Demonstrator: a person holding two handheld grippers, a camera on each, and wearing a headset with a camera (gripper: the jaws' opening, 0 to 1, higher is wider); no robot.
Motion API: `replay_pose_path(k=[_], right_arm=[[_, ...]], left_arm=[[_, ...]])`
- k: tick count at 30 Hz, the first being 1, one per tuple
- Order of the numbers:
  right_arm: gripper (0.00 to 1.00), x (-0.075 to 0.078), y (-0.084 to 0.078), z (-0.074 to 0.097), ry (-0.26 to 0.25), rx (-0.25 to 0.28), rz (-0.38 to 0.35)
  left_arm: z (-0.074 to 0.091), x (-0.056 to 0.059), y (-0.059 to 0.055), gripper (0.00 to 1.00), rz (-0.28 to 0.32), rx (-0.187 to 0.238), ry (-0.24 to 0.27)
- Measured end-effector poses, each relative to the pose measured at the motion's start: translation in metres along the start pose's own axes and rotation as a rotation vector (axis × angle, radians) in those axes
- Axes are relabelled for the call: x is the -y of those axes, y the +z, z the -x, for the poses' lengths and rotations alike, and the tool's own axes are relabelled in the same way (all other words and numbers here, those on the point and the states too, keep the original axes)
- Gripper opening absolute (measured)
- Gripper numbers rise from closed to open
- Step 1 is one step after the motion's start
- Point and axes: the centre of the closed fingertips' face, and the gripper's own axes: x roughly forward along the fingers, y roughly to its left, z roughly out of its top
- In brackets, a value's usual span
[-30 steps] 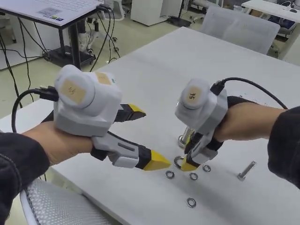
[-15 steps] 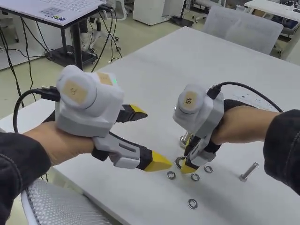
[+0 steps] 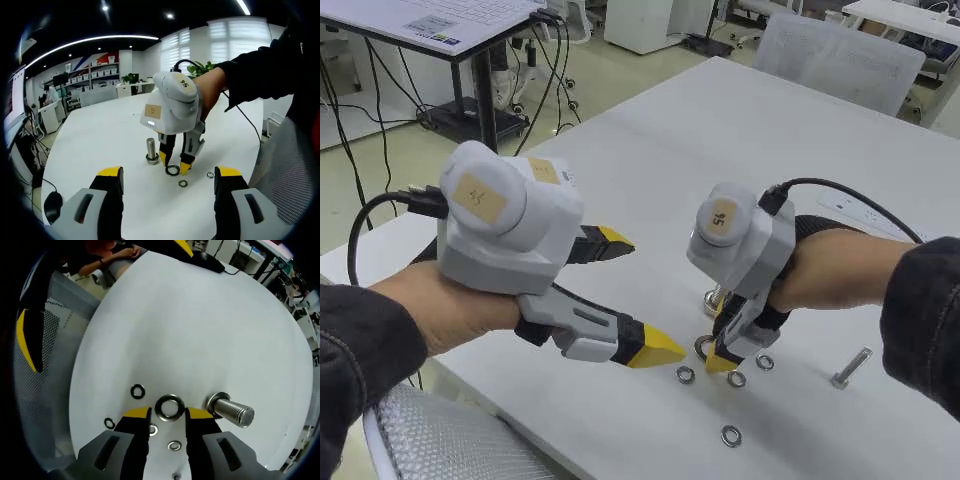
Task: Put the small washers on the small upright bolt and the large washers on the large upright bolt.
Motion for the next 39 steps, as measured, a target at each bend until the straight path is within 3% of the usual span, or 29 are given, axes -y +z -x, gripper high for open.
replay_pose_path(k=[21, 30, 39], right_arm=[[0.23, 0.002, 0.001, 0.000, -0.014, -0.028, -0.012], [0.23, 0.004, 0.001, 0.002, -0.016, -0.017, -0.019], [0.23, 0.002, 0.007, 0.015, -0.011, 0.012, -0.038]], left_arm=[[0.001, -0.001, 0.002, 0.73, -0.002, 0.005, 0.001], [0.001, -0.003, 0.001, 0.73, 0.000, 0.005, 0.003], [0.000, -0.002, 0.000, 0.72, -0.003, 0.001, -0.006]])
